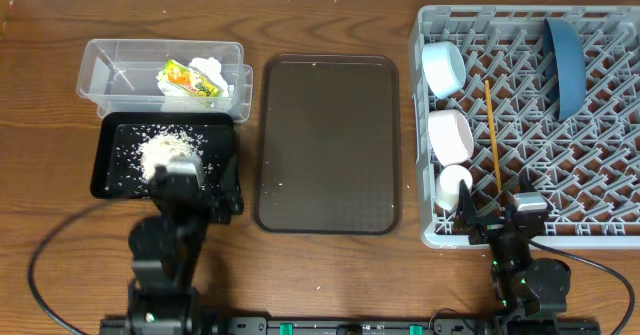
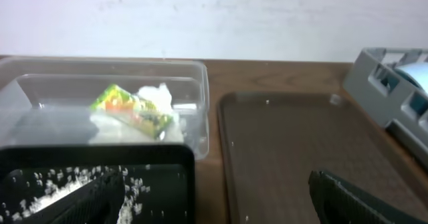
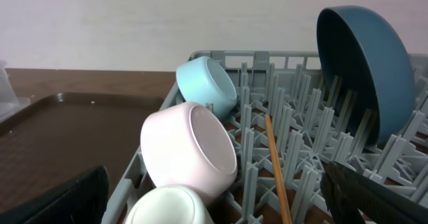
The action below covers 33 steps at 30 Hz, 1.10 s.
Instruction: Sort waste into correct bins and load items into the dishwasher rack
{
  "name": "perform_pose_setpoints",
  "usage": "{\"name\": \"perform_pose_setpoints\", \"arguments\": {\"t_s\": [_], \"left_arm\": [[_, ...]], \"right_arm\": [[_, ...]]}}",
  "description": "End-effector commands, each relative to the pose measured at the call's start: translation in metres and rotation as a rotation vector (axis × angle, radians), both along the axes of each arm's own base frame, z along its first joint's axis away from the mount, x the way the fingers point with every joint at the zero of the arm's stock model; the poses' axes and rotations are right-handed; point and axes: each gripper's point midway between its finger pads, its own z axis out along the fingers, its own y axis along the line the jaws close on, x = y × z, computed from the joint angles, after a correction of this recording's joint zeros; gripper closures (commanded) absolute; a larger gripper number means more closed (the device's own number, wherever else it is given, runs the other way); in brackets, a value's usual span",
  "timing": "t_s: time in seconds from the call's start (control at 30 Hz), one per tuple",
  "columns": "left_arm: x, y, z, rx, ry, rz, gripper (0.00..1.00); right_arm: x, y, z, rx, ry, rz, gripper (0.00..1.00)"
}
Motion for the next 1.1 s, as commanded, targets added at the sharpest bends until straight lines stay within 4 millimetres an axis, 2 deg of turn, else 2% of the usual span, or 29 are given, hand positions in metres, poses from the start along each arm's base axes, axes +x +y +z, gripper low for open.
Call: {"name": "perform_pose_setpoints", "arguments": {"t_s": [0.0, 0.13, 0.37, 0.47, 1.07], "left_arm": [[-0.009, -0.001, -0.013, 0.011, -0.043, -0.008, 0.1], [-0.014, 0.001, -0.027, 0.013, -0.065, 0.0, 0.09], [-0.017, 0.005, -0.036, 0.016, -0.1, 0.025, 0.09], [-0.019, 0.005, -0.046, 0.015, -0.084, 0.024, 0.09], [-0.019, 0.005, -0.047, 0.012, -0.08, 0.024, 0.1]], "right_arm": [[0.0, 0.002, 0.0, -0.012, -0.003, 0.007, 0.01], [0.0, 0.002, 0.0, -0.012, -0.003, 0.007, 0.01], [0.0, 0.002, 0.0, -0.012, -0.003, 0.007, 0.01], [0.0, 0.002, 0.0, -0.012, -0.003, 0.007, 0.01], [0.0, 0.002, 0.0, -0.012, -0.003, 0.007, 0.01]]}}
